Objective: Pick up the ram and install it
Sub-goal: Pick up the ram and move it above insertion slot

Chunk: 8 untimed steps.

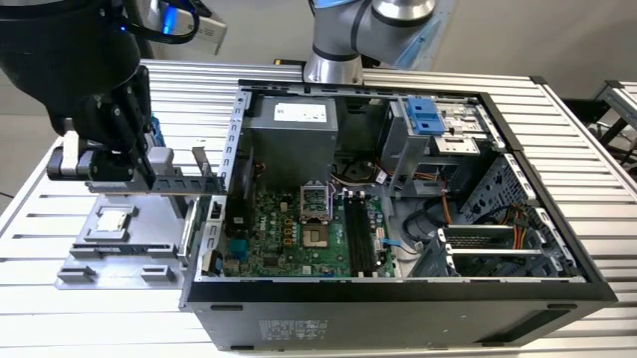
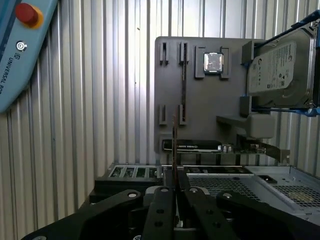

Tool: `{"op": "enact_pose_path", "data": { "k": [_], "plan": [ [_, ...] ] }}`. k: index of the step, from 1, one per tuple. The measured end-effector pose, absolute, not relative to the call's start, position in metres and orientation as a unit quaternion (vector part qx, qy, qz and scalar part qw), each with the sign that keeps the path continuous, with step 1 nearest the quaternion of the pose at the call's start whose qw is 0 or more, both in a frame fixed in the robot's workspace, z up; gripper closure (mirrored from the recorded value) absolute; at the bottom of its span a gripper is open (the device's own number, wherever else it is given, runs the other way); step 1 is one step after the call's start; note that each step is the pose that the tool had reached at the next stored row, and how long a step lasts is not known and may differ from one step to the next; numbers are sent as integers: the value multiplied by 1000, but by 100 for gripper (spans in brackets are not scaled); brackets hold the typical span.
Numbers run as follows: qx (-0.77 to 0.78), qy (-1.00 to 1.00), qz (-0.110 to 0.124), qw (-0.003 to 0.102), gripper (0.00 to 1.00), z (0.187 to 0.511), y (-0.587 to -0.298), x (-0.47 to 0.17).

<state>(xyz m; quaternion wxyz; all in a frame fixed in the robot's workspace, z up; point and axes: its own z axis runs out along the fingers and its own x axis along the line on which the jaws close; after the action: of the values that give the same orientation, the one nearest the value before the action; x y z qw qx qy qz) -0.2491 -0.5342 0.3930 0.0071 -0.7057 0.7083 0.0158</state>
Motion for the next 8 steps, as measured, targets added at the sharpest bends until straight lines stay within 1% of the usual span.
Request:
{"op": "enact_pose_path", "data": {
  "k": [8],
  "plan": [
    [-706,708,16,7,100,393,-534,-226]
  ]
}}
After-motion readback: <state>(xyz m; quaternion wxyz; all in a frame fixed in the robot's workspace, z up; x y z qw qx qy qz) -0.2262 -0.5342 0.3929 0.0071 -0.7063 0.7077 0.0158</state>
